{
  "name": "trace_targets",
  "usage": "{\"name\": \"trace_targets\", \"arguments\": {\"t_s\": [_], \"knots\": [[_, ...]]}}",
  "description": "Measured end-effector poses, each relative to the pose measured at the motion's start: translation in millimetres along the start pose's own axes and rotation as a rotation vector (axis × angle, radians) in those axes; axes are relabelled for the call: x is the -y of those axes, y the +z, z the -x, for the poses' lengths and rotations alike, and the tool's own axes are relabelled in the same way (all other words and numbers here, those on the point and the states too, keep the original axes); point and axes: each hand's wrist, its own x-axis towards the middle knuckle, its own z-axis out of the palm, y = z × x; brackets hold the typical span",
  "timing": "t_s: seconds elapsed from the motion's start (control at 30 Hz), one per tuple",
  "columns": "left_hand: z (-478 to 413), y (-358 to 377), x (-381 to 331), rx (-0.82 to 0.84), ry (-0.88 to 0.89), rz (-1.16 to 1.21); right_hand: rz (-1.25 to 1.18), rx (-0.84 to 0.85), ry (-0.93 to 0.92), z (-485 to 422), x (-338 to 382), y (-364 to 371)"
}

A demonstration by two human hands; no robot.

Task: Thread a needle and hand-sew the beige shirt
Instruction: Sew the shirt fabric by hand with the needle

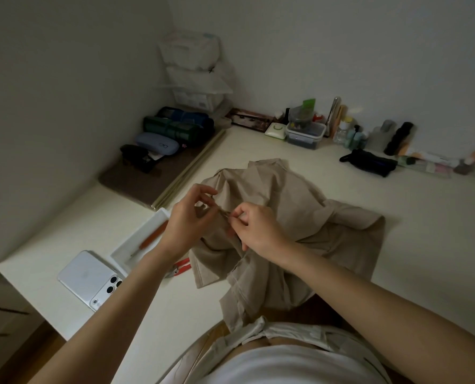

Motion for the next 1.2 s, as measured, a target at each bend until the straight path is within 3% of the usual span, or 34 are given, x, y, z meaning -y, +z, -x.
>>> {"name": "trace_targets", "arguments": {"t_s": [0.3, 0.53, 0.87, 1.2], "knots": [[1, 4, 0, -0.017, 0.027, -0.044, -0.084, 0.042, 0.069, 1, 11, -1], [5, 9, -3, -0.005, 0.071, -0.037, -0.216, -0.026, 0.171, -1, 6, 10], [1, 15, 1, -0.065, 0.077, -0.096, -0.191, -0.094, 0.09, -4, 8, 4], [-7, 18, 9, -0.136, 0.038, -0.075, -0.193, -0.011, 0.093, -4, 0, 5]]}}
